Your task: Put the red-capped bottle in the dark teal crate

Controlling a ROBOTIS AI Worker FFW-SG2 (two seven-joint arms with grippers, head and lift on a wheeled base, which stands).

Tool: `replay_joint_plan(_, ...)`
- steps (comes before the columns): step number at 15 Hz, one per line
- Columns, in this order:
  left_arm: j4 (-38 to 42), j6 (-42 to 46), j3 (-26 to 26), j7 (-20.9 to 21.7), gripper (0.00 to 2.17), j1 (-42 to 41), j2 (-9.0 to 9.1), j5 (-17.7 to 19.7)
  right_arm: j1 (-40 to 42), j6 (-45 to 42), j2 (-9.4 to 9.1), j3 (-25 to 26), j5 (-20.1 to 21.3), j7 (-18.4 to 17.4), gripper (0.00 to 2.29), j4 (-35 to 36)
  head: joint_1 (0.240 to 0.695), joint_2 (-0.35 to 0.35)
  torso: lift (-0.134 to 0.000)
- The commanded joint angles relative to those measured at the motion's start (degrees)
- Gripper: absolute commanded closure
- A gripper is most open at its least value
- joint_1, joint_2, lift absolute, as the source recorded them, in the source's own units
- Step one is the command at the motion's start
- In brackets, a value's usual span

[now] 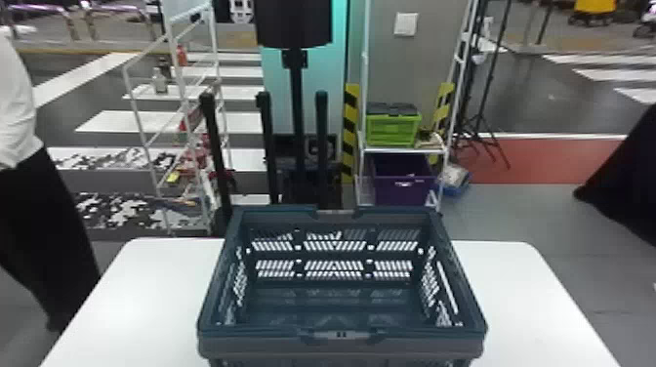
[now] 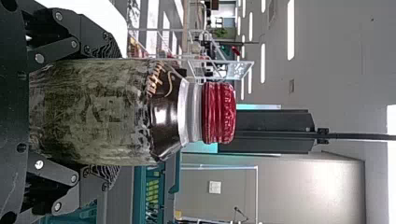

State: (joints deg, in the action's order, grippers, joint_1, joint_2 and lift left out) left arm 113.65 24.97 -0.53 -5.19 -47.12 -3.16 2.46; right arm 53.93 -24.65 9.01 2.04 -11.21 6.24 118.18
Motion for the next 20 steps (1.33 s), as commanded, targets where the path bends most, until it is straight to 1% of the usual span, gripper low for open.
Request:
replay_joint_plan(1,0.16,0.03,0.0,0.0,2.09,-0.16,0.0,-0.09,0.04,0.0,0.21,0.07,-0.04,0.0,0.15,-0.05,0.499,0.0,0.0)
replay_joint_plan(8,0.78,-0.15,-0.7,-0.26,2.09,-0.34,-0.09,-0.18,0.04,0.18,0.65,0.07,-0.3,0.0,0.15,-0.05,0.499,0.0,0.0)
replay_joint_plan(11,1.39,-0.67,-0.53,-0.18,2.09,-0.34,-0.44,-0.26,-0.05,0.18,0.65,-0.02,-0.3,0.0,0.15,-0.05,0.499,0.0,0.0)
replay_joint_plan(13,4.29,-3.84,1.41,0.35,2.09,0.01,-0.7,-0.26,0.04,0.18,0.74,0.07,-0.39,0.0,0.15,0.04,0.499,0.0,0.0)
replay_joint_plan(15,10.45,-12.98,4.48,2.02,2.09,2.12,-1.32,-0.53,0.04,0.18,0.74,0.16,-0.47,0.0,0.15,0.04,0.499,0.0,0.0)
replay_joint_plan(16,13.08,-18.96,5.45,2.37,2.09,3.97,-1.58,-1.76,0.04,0.18,0.65,0.16,-0.47,0.0,0.15,0.04,0.499,0.0,0.0)
replay_joint_plan(17,17.21,-28.27,7.03,3.52,2.09,6.96,-2.11,-2.99,0.13,0.18,0.48,0.16,-0.47,0.0,0.15,0.04,0.499,0.0,0.0)
replay_joint_plan(18,20.55,-36.36,8.17,5.19,2.09,10.38,-2.37,-2.9,0.13,0.0,0.3,0.16,-0.47,0.0,0.15,-0.05,0.499,0.0,0.0)
replay_joint_plan(19,23.02,-42.86,8.96,7.12,2.09,13.55,-3.96,-2.46,0.21,0.0,0.04,0.16,-0.47,0.0,0.15,-0.05,0.499,0.0,0.0)
replay_joint_plan(20,25.13,-52.0,9.23,7.29,2.09,18.03,-6.15,-2.64,0.21,0.0,-0.05,0.16,-0.47,0.0,0.15,-0.05,0.499,0.0,0.0)
